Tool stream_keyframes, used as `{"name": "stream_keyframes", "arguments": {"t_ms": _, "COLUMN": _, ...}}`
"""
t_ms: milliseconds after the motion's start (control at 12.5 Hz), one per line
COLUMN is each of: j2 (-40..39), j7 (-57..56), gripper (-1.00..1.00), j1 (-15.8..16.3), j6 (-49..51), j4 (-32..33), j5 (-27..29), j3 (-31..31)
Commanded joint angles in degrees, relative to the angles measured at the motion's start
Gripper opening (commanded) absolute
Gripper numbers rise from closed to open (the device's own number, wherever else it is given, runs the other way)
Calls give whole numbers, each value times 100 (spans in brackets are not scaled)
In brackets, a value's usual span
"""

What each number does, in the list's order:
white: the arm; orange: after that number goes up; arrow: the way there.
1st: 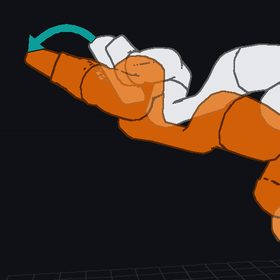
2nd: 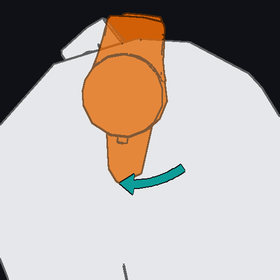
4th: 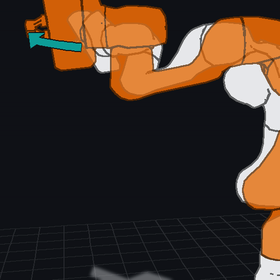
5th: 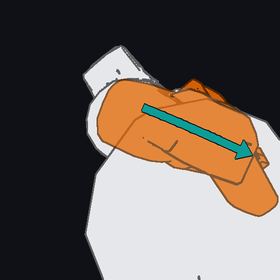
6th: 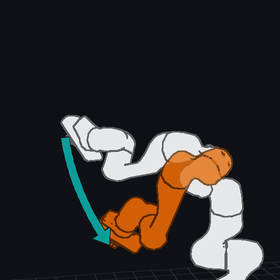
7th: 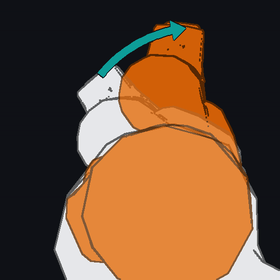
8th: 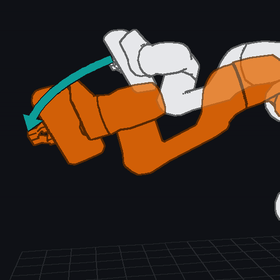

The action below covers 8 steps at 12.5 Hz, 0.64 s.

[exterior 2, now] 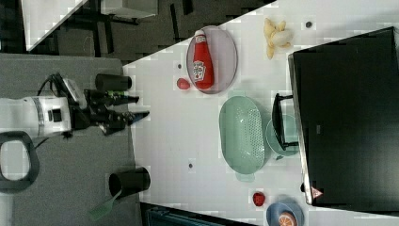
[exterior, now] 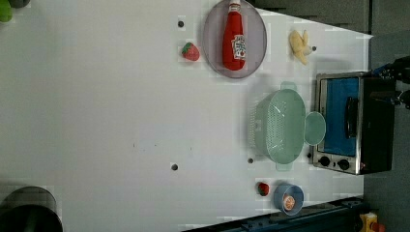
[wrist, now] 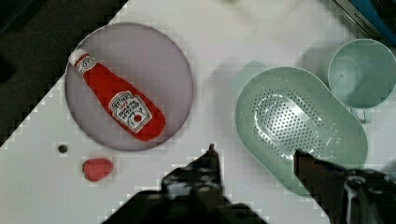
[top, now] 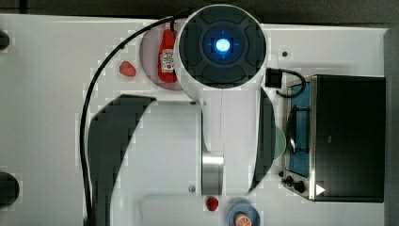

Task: Drag strainer right to left.

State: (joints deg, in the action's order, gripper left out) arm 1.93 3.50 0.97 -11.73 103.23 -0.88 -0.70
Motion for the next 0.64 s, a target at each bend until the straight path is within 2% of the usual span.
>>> {"name": "stream_keyframes", "arguments": {"t_ms": 80, "j2": 3038, "j7": 127, "gripper": 58, "j1": 60, "j6": 1257, "j4": 1741, "j5": -167, "j3": -274}}
{"name": "stream_keyframes", "arguments": {"t_ms": 240, "j2": 3006, "j7": 127, "gripper": 100, "j1": 61, "j6": 1251, "j4": 1775, "j5": -166, "j3": -273}}
{"name": "stream_keyframes", "arguments": {"t_ms": 480, "j2": 2794, "j7": 176, "gripper": 100, "j1": 66, "j6": 1064, "j4": 2209, "j5": -166, "j3": -259}}
{"name": "stream_keyframes", "arguments": {"t_ms": 640, "j2": 2519, "j7": 329, "gripper": 100, "j1": 66, "j6": 494, "j4": 2671, "j5": -165, "j3": -256}}
